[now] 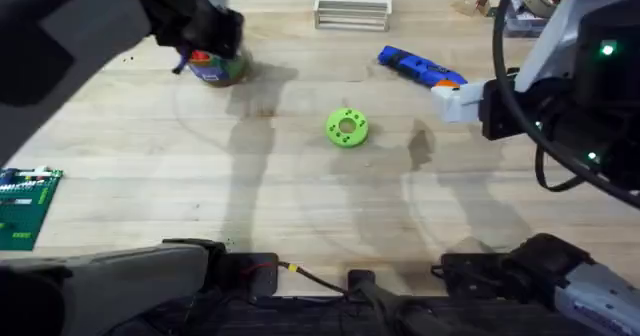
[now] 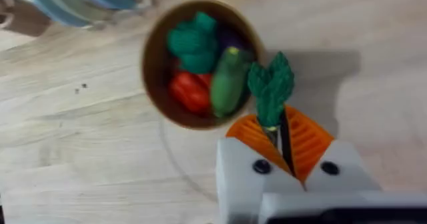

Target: Pick up the gripper from the table and insert it into the empty holder that is missing its gripper. Then pick up a screw, insert it into the mounting hole, and use the screwdriver to tighten it. Finally, clean up the table by picking up the vegetable and placing it into the bucket.

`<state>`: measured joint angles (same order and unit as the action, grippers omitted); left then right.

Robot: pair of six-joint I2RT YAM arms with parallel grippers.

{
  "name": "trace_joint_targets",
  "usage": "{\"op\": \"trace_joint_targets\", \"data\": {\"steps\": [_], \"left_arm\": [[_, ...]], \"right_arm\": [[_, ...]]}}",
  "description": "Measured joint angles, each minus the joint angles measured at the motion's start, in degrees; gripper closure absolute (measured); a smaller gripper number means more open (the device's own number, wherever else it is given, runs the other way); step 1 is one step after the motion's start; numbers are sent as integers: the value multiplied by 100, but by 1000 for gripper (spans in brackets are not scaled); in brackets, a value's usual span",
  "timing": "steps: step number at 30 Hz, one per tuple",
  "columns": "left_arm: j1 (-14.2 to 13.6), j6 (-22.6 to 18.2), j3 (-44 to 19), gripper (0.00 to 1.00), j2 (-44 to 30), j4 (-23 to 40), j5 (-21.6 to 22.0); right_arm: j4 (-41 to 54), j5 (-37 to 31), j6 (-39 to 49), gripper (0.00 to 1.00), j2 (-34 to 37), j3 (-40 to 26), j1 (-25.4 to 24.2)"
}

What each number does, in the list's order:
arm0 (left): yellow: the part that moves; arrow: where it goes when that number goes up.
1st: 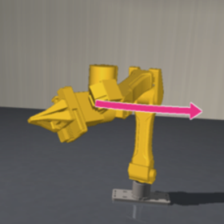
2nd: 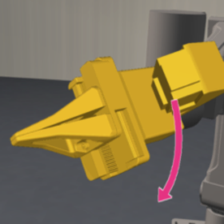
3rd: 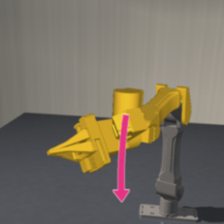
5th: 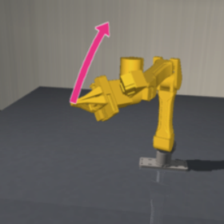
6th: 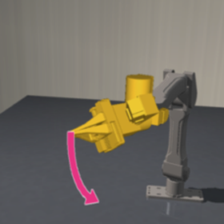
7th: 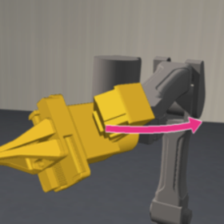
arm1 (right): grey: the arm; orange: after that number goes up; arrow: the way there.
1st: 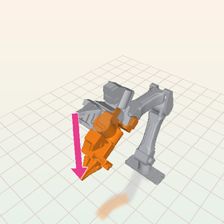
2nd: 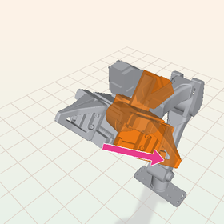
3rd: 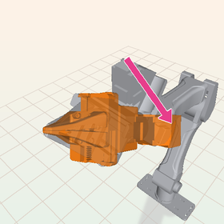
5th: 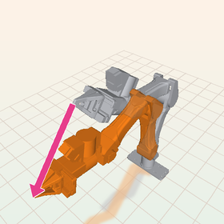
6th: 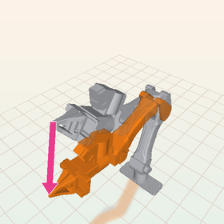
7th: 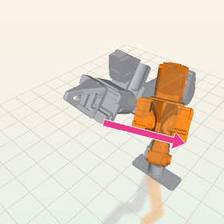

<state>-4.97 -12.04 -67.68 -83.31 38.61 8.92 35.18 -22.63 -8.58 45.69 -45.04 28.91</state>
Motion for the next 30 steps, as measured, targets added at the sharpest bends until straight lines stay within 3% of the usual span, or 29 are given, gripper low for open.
{"op": "trace_joint_targets", "data": {"steps": [6, 12, 16, 22, 23, 25, 28, 30], "left_arm": [[640, 403, 0, 973, -2, -743, 101], [1132, 1154, -4, 973, -145, -1104, 123], [1285, 1577, -7, 973, -494, -1104, 123], [1283, 1791, -7, 957, -704, -1185, 94], [1283, 1809, -7, 863, -699, -1218, 88], [1283, 1864, -7, 580, -697, -1233, 75], [1283, 1860, -7, 405, -695, -1197, 72], [1283, 1876, -7, 133, -695, -1189, 71]], "right_arm": [[0, 0, 0, 10, 0, 0, 0], [0, 0, 0, 10, 0, 0, 0], [0, 0, -64, 10, 0, 0, 0], [0, 0, -216, 10, 2, 0, 0], [0, 0, -219, 10, 0, 0, 0], [0, 0, -238, 10, 0, 0, 0], [0, 0, -249, 10, 0, 0, 0], [0, 0, -258, 10, 0, 0, 0]]}}
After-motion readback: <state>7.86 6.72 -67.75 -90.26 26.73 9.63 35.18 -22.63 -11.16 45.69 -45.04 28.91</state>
